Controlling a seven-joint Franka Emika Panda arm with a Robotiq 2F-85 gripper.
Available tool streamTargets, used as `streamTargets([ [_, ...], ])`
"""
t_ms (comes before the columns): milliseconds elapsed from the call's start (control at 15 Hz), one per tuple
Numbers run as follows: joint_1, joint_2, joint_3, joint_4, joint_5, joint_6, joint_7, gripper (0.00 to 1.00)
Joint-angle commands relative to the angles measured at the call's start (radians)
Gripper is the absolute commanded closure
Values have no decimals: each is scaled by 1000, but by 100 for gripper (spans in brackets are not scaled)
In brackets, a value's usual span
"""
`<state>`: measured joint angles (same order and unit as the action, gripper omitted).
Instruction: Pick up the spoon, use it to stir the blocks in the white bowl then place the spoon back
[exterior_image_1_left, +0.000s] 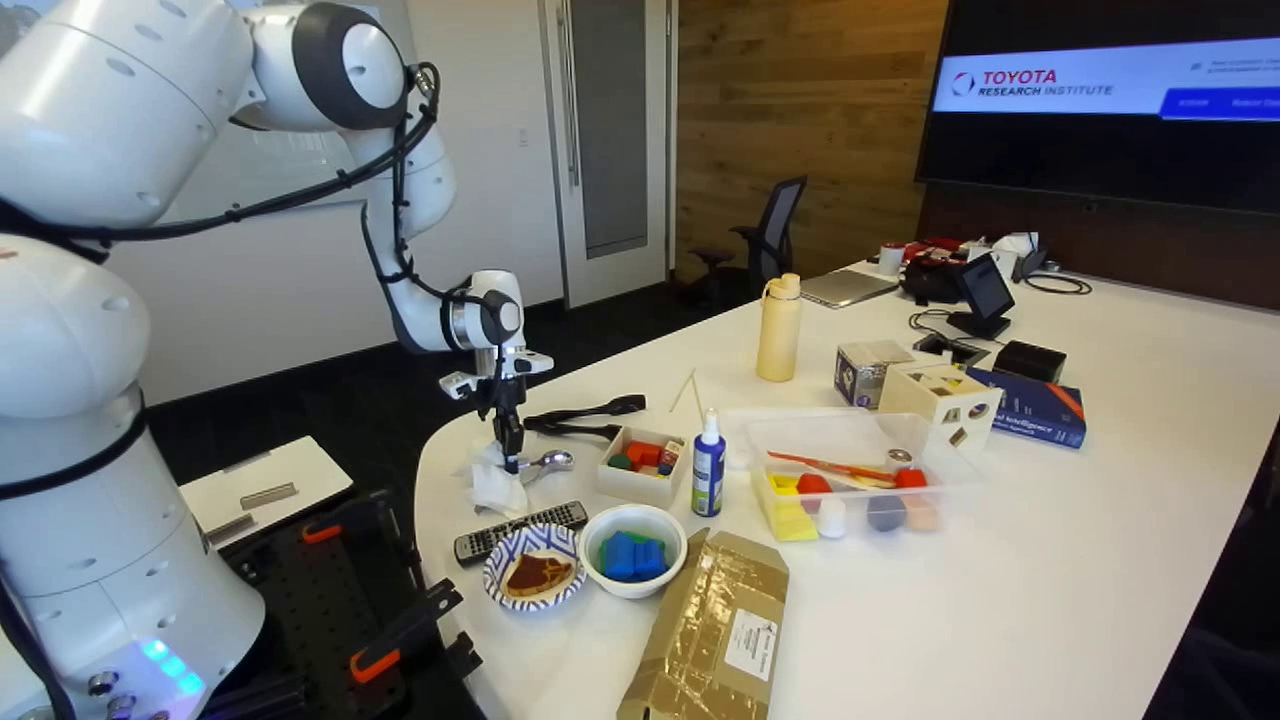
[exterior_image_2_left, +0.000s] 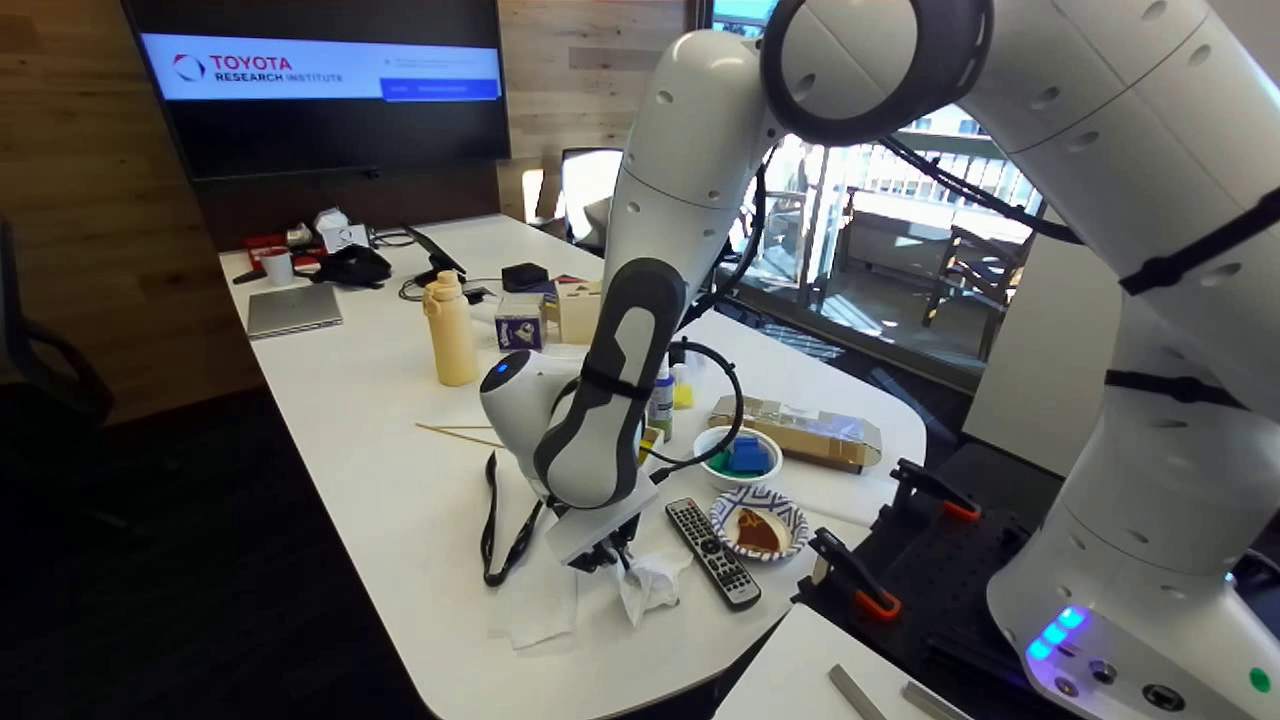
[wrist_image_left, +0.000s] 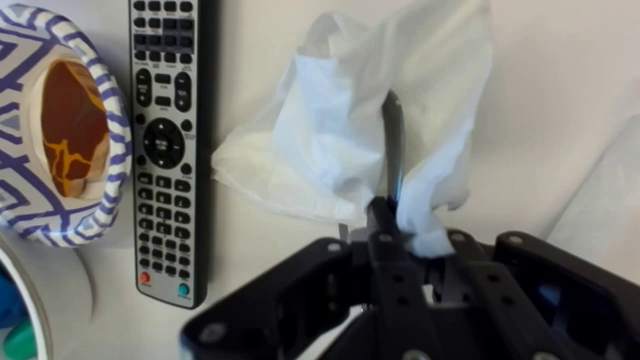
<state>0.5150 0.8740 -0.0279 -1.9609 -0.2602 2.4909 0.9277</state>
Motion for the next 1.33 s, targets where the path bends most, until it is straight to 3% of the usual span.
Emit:
streamTargets([
  [0,30,48,-25,60,-6,-22,-2,98],
  [67,32,51,-26,64,-4,-24,-3,98],
  [133,34,53,-27,69,-4,-23,-3,68],
  [267,39,57,-34,74,-6,-20,-5,61],
  [600,59,6,-45,47,-14,-20,6,23],
  [800,46,-92,-27,7,-6,-19,-28,2],
  [1267,-2,-367,-14,-110,-18,-24,-104,0],
])
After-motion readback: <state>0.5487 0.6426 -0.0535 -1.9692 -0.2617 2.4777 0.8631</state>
